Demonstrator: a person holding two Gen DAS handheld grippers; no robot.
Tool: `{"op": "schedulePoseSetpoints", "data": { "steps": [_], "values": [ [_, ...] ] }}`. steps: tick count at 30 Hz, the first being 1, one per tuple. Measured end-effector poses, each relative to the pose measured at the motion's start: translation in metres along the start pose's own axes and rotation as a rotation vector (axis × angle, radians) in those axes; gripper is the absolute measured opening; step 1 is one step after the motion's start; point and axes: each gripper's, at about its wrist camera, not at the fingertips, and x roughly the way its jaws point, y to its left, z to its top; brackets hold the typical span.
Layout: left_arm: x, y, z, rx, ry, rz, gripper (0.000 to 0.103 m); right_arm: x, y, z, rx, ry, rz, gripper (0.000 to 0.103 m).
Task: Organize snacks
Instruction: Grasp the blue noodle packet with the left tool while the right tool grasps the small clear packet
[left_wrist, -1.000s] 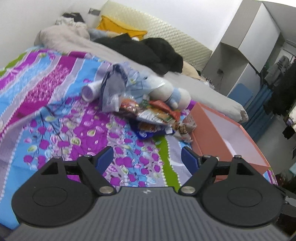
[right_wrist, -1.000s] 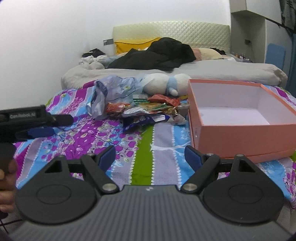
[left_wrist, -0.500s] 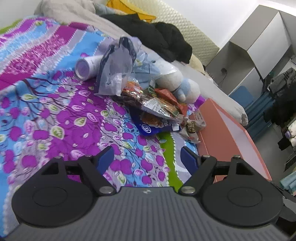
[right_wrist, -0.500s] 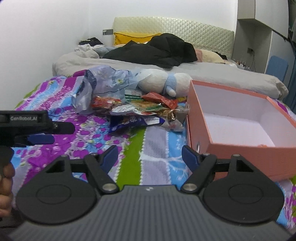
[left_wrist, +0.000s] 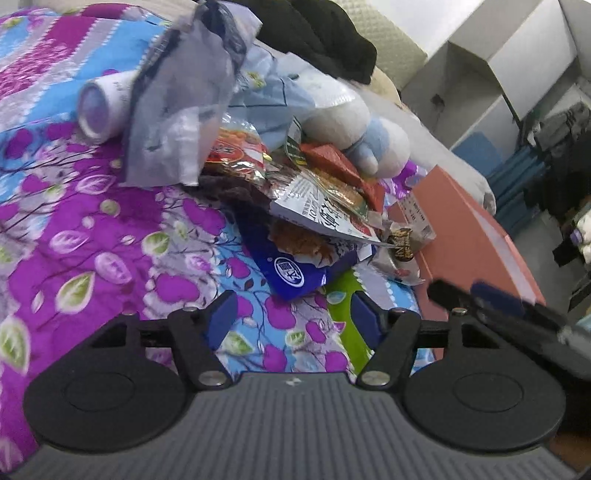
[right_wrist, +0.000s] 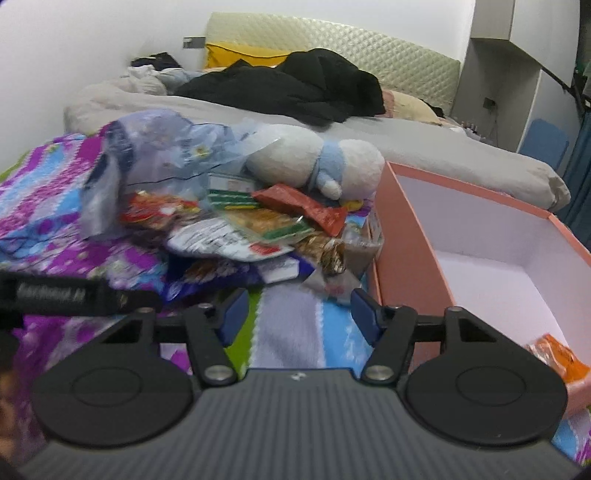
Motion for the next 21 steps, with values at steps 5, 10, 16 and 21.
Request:
{"op": "schedulePoseSetpoints", "data": {
  "steps": [5, 10, 16, 21],
  "values": [
    [0.022, -0.004, 0.010, 0.040, 0.031, -0.015, 0.072, 0.037, 0.002, 0.012, -0.009, 0.012, -0.046, 0.063],
    [0.041, -0.008, 0.015, 0.078, 0.045, -0.006, 0.067, 0.076, 0.001, 0.017, -0.007, 0.048, -0.084, 0.055],
    [0.052, -0.012, 0.017, 0.104, 0.040, 0.016, 0.063, 0.110, 0.007, 0.014, -0.104, 0.064, -0.164, 0.049],
    [0.054, -0.012, 0.015, 0.110, 0.026, 0.039, 0.051, 0.123, 0.004, 0.011, -0.109, 0.080, -0.178, 0.039]
  ]
}}
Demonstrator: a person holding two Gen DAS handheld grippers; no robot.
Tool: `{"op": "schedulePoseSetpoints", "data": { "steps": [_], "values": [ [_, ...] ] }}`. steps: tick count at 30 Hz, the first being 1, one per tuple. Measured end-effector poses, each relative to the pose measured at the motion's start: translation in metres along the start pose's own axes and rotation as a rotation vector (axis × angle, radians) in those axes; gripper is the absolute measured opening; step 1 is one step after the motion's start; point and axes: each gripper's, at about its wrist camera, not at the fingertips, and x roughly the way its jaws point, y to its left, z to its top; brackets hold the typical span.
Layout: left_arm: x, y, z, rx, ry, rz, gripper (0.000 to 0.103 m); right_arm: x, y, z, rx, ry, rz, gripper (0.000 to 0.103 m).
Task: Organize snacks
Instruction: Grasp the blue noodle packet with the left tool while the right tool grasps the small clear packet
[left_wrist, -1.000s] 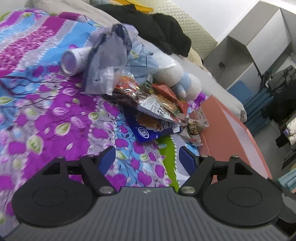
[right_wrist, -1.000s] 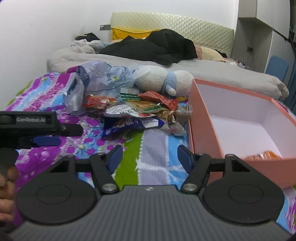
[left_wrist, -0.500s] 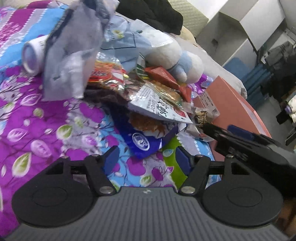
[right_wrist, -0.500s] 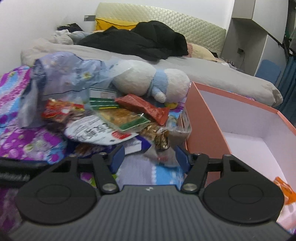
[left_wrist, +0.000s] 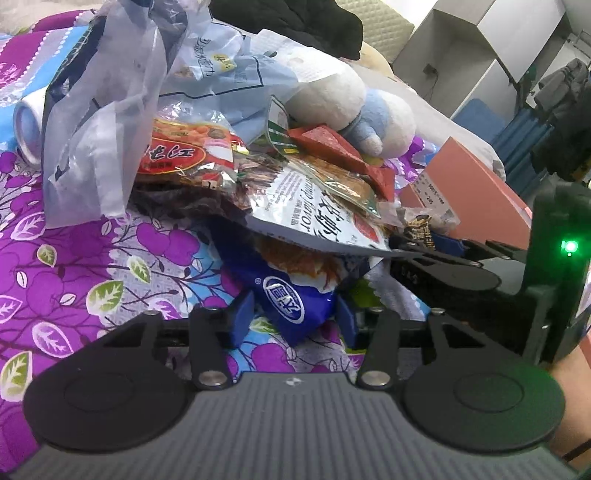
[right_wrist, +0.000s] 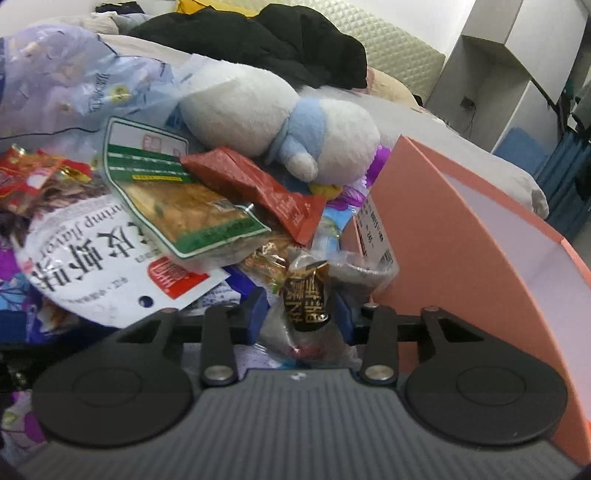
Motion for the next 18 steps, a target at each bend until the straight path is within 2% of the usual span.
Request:
{"op": "schedulePoseSetpoints", "data": {
  "steps": [4, 6, 12, 18],
  "values": [
    [-0.003, 0.002, -0.001, -0.015, -0.010, -0.004, 0.042, -0.006, -0.002, 0.000, 0.012, 0.008, 0.006, 0.035],
    [-0.006, 0.004, -0.002, -0.045, -0.003, -0.019, 0.031, -0.011, -0.003, -0.002, 0.017, 0.015, 0.018, 0.035],
    [-0.023, 0.001, -0.012, -0.079, -0.006, -0.013, 0.022, -0.034, -0.006, -0.011, 0.023, 0.036, 0.056, 0.034],
    [-0.050, -0.003, -0.028, -0.084, -0.014, 0.009, 0.017, -0.070, -0.008, -0.024, 0.032, 0.046, 0.107, 0.034]
  ]
}}
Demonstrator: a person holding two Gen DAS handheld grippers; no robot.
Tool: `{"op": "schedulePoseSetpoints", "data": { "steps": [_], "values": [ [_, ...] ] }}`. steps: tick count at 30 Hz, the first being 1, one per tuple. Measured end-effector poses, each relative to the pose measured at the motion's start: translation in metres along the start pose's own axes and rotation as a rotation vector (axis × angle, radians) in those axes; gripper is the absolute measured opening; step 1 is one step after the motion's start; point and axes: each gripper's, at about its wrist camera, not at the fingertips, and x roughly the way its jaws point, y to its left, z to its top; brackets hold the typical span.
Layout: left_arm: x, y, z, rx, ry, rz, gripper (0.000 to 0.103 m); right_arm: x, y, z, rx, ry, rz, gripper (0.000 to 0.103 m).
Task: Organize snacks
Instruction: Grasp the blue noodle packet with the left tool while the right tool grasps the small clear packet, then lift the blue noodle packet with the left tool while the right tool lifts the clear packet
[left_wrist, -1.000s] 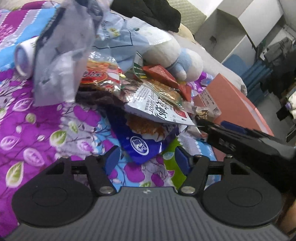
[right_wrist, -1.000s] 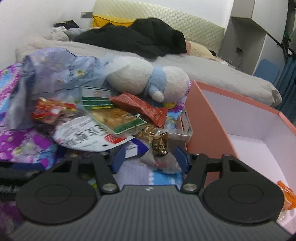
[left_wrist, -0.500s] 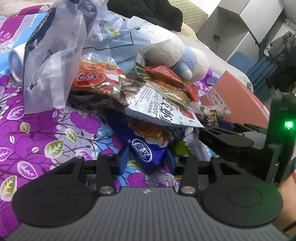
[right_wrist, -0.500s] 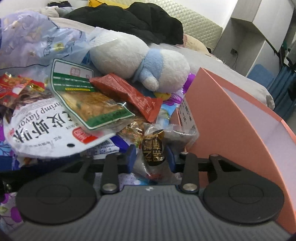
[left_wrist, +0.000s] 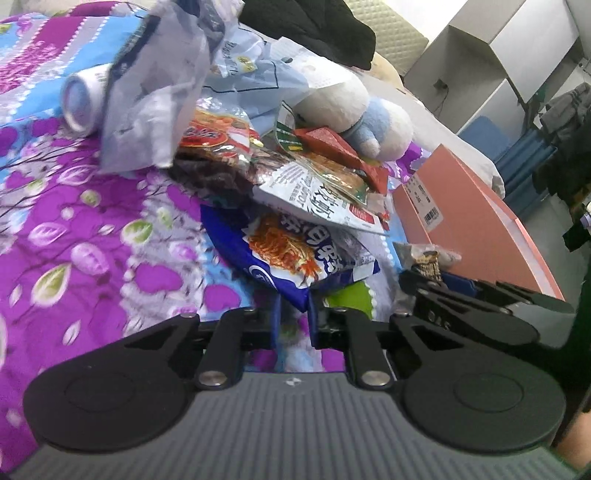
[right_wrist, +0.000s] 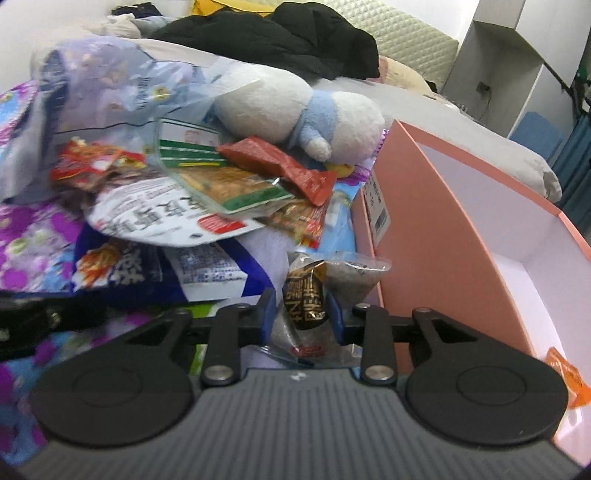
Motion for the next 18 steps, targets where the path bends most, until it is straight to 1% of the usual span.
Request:
{"op": "schedulePoseSetpoints", "data": {
  "steps": [4, 11, 12, 13, 18],
  "values": [
    [-0.024, 0.002, -0.012, -0.033, 0.008, 0.000, 0.015, -0.025, -0.001, -0.011, 0.007, 0.016, 0.045, 0.033],
    [-0.067, 0.002, -0.030, -0.036, -0.021, 0.029, 0.011, -0.066, -0.007, -0.029, 0.000, 0.040, 0.120, 0.032],
    [-0.072, 0.001, -0.032, -0.031, -0.024, 0.034, 0.011, -0.073, -0.008, -0.032, 0.001, 0.040, 0.122, 0.024],
    [-0.077, 0.000, -0.035, -0.025, -0.026, 0.037, 0.011, -0.078, -0.009, -0.035, 0.004, 0.040, 0.127, 0.020],
    [-0.103, -0.003, -0.053, -0.016, -0.032, 0.040, 0.010, -0.101, -0.016, -0.053, 0.026, 0.035, 0.137, 0.020]
  ]
}}
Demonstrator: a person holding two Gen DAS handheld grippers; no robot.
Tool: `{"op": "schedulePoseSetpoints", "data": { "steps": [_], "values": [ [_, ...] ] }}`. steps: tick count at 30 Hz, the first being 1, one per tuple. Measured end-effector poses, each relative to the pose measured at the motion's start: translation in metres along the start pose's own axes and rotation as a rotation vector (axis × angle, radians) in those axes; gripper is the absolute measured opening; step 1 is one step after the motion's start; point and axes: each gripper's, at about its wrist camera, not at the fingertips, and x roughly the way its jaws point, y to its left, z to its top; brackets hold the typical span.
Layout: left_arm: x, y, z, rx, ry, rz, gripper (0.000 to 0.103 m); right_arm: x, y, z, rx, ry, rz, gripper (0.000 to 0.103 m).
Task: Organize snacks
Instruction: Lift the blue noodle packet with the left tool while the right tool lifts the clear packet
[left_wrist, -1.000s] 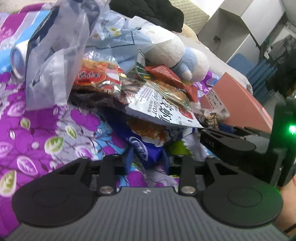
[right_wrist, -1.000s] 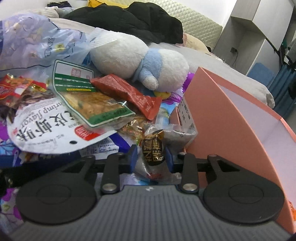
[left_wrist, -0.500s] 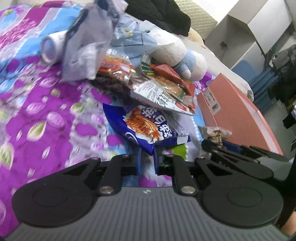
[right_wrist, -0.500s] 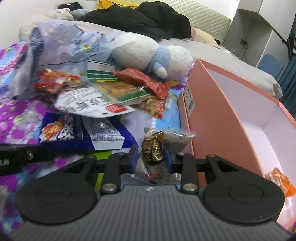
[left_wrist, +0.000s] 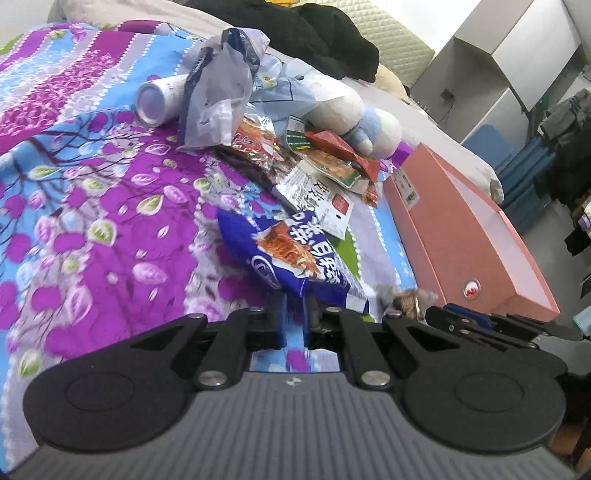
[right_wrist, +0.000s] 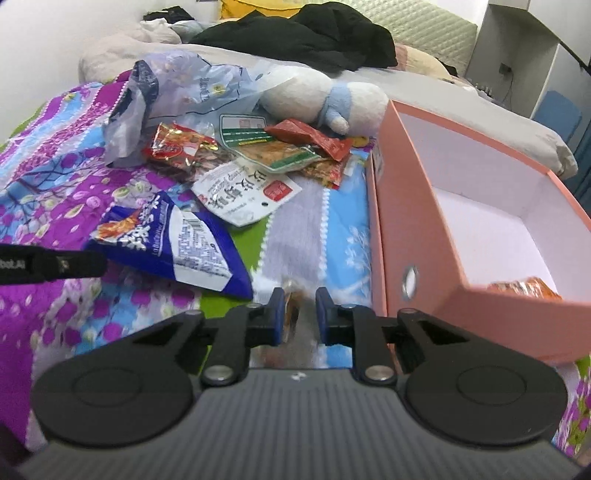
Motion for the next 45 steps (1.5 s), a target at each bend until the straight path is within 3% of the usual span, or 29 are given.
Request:
{"op": "schedulePoseSetpoints", "data": {
  "steps": [7, 12, 15, 16, 20, 27, 33, 35, 45],
  "values": [
    [-0.031, -0.001, -0.034, -0.014, 0.034, 0.004, 0.008, -0.016, -0.006, -0.029, 0.076, -0.011, 0.024, 0.020],
    [-0.047, -0.007, -0.045, 0.033, 0.053, 0.011, 0.009, -0.016, -0.008, -0.036, 0.114, -0.026, 0.046, 0.023],
    [-0.047, -0.007, -0.041, 0.063, 0.072, 0.031, 0.013, -0.013, -0.014, -0.034, 0.153, -0.043, 0.070, 0.053],
    [-0.046, -0.009, -0.039, 0.079, 0.084, 0.042, 0.017, -0.012, -0.014, -0.034, 0.160, -0.058, 0.077, 0.055],
    [-0.044, -0.023, -0.028, 0.180, 0.078, 0.043, 0.055, -0.003, -0.016, -0.027, 0.171, -0.081, 0.073, 0.055],
    [-0.032, -0.058, -0.012, 0.417, 0.098, 0.061, 0.086, 0.029, -0.017, -0.023, 0.165, -0.068, 0.058, 0.055],
    [-0.015, -0.079, -0.011, 0.609, 0.146, 0.096, 0.090, 0.046, -0.021, -0.025, 0.155, -0.058, 0.088, 0.054],
    [-0.009, -0.083, -0.011, 0.657, 0.149, 0.101, 0.092, 0.045, -0.023, -0.025, 0.164, -0.053, 0.111, 0.042],
    [0.028, -0.102, -0.008, 0.933, 0.203, 0.140, 0.092, 0.020, -0.034, -0.035, 0.153, -0.037, 0.126, 0.035]
  ]
}}
